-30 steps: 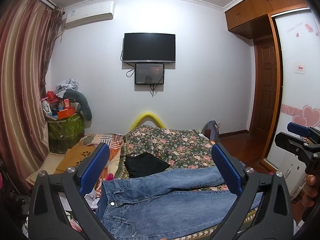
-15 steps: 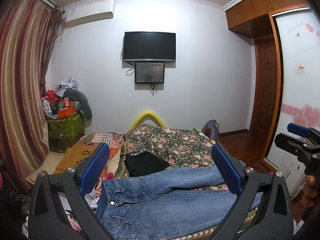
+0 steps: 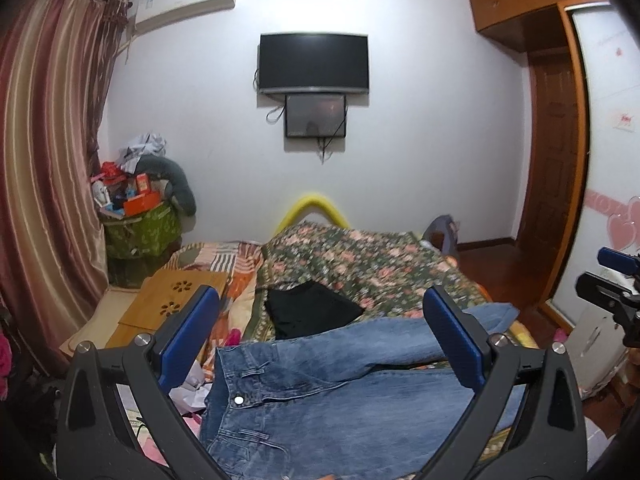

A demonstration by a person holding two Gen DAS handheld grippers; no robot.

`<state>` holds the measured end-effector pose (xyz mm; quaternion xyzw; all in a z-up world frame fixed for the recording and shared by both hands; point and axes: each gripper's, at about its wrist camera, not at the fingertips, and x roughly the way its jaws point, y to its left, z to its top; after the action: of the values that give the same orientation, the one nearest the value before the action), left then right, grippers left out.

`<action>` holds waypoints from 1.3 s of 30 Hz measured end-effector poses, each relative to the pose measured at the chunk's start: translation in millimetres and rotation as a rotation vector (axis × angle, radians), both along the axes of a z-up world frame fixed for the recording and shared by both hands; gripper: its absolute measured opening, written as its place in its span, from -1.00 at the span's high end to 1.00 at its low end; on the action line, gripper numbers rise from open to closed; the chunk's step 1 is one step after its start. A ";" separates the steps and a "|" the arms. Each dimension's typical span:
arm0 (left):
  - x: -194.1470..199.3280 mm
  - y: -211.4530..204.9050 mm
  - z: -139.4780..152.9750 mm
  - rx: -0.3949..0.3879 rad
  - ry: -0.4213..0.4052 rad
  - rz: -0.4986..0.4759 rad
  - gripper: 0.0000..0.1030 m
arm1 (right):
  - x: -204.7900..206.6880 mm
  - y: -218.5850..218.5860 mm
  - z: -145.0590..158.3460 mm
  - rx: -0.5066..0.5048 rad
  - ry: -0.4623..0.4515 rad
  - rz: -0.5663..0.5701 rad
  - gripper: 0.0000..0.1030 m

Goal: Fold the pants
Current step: 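Lower both grippers onto the jeans waistband and hem and close them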

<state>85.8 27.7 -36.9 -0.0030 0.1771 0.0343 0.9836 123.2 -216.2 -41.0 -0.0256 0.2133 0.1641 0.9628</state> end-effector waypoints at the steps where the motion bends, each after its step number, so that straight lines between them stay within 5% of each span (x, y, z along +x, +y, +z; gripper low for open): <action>1: 10.5 4.6 -5.2 -0.002 0.017 0.010 -0.99 | 5.1 0.6 -3.5 -0.006 0.012 -0.001 -0.99; 11: 133.2 83.6 -73.6 -0.005 0.174 0.134 -0.99 | 104.3 -2.7 -73.0 -0.132 0.161 -0.019 -0.99; 25: 260.9 191.6 -231.0 -0.019 0.521 0.295 -0.96 | 259.4 -3.8 -181.6 -0.156 0.355 0.137 -0.99; 29: 274.9 203.4 -268.7 -0.036 0.654 0.292 -0.49 | 294.0 3.5 -212.3 -0.164 0.446 0.184 -0.96; 32: 278.5 206.6 -289.7 -0.055 0.705 0.280 -0.40 | 317.3 10.1 -233.5 -0.169 0.507 0.225 -0.92; 36: 282.5 215.3 -309.6 -0.143 0.760 0.255 0.05 | 340.4 20.6 -258.3 -0.175 0.604 0.290 -0.49; 39: 286.0 222.4 -315.8 -0.250 0.786 0.242 0.29 | 348.2 27.4 -268.3 -0.179 0.644 0.329 -0.39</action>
<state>371.8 250.1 -352.7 -0.1295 0.5396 0.1261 0.8223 471.3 -188.8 -309.3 -0.0906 0.5117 0.2972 0.8010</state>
